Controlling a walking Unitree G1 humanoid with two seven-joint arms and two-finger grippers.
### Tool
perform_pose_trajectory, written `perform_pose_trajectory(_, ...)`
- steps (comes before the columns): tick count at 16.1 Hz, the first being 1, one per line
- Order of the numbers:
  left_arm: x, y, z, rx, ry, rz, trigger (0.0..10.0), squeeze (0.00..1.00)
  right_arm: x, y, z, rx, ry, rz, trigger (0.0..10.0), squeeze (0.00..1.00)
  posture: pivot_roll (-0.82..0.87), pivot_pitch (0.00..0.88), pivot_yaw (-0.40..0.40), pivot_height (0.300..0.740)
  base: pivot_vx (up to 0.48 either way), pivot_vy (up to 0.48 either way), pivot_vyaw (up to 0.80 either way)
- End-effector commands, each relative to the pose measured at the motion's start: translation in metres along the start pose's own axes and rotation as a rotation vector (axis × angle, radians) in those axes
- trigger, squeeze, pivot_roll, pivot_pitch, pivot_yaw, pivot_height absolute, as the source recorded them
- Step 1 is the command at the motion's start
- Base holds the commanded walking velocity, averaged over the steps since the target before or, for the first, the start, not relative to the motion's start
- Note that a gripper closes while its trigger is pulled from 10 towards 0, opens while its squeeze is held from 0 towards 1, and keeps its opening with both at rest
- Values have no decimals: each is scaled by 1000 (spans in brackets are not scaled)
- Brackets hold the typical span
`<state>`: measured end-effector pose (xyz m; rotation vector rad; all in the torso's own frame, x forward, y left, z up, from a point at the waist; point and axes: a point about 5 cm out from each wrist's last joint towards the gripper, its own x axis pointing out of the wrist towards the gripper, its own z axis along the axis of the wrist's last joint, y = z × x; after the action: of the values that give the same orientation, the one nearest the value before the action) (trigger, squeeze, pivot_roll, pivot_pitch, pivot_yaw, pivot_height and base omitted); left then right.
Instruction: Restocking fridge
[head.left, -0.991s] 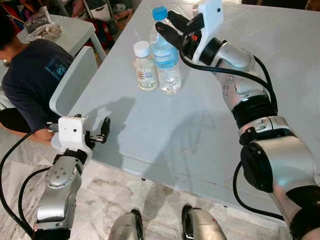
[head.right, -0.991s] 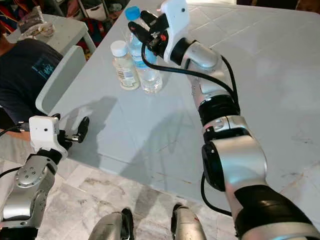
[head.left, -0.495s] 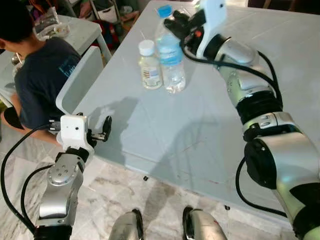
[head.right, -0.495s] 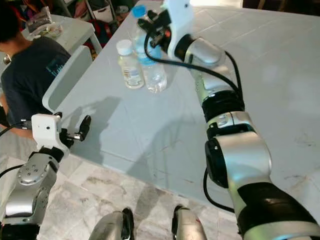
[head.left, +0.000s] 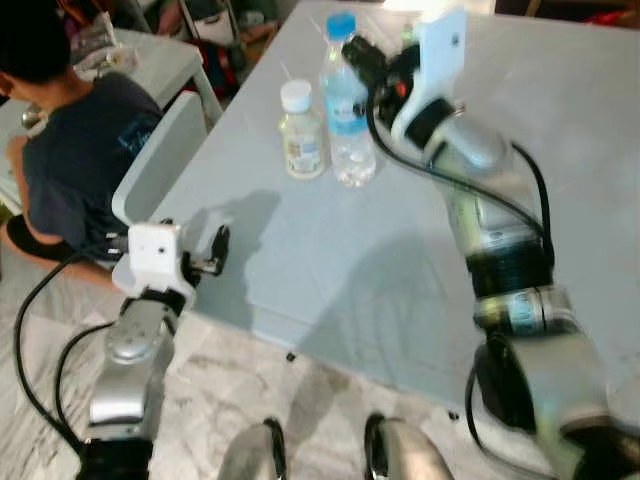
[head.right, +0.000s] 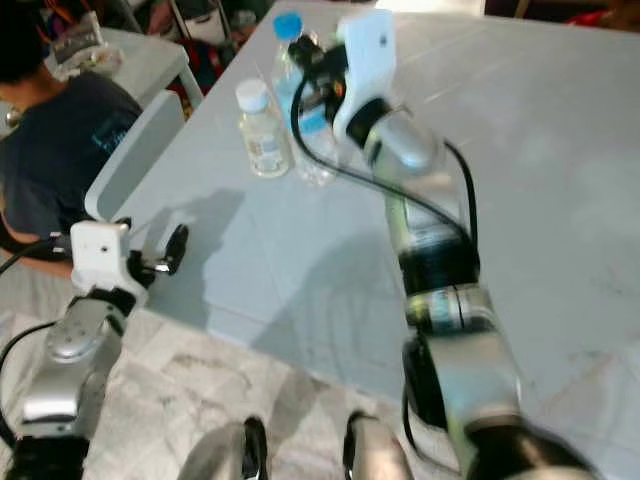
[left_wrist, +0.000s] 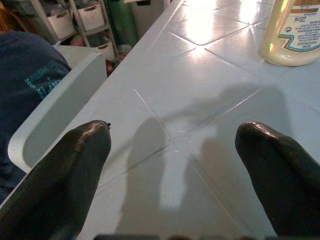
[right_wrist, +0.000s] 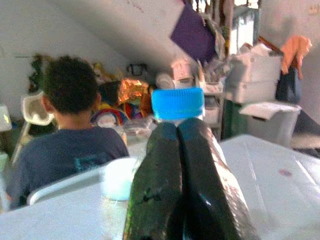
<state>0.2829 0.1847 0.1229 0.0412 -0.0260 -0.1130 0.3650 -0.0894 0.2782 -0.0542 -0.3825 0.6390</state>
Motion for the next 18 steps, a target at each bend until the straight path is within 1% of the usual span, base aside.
perform_pose_trajectory(1,-2,4,-6,7,21,22,10000,0,-5,12,-4,18,13,22,9412,0,-16,137,86,740,0,0,0)
perform_pose_trajectory(2,0,3,-7,3,21,20,10000,0,-13,13,-10,2,26,0,10000,0,-27,134,86,740,0,0,0)
perform_pose_trajectory(4,2,1,-7,0,17,11,10000,0,-19,12,-12,11,39,-35,10000,0,-37,128,84,740,0,0,0)
perform_pose_trajectory(5,4,0,-7,-1,14,10,10000,0,-21,12,-12,4,32,-46,10000,933,-39,125,82,740,0,0,0)
perform_pose_trajectory(6,5,1,-6,-1,10,11,10000,0,-25,13,-11,-32,27,-56,10000,1000,-40,122,81,740,0,0,0)
perform_pose_trajectory(7,5,1,-7,-2,7,15,10000,0,-29,17,-13,-51,22,-78,10000,1000,-38,117,80,740,0,0,0)
perform_pose_trajectory(8,5,2,-7,-2,7,16,10000,0,-30,18,-15,-39,25,-93,10000,1000,-36,116,82,740,0,0,0)
perform_pose_trajectory(10,3,2,-9,0,11,14,10000,0,-34,14,-25,-34,43,-148,10000,1000,-34,114,87,740,0,0,0)
perform_pose_trajectory(11,3,2,-10,1,12,13,10000,0,-35,13,-27,-39,49,-151,10000,1000,-34,113,87,740,0,0,0)
perform_pose_trajectory(14,4,4,-9,3,10,15,10000,0,-37,11,-23,-32,10,-142,10000,1000,-36,114,89,740,0,0,0)
perform_pose_trajectory(16,3,3,-10,4,11,12,10000,0,-41,17,-19,-39,-17,-157,10000,1000,-35,119,93,740,0,0,0)
perform_pose_trajectory(18,2,4,-10,5,16,8,10000,0,-41,24,-12,-75,-45,-152,10000,1000,-36,123,101,740,0,0,0)
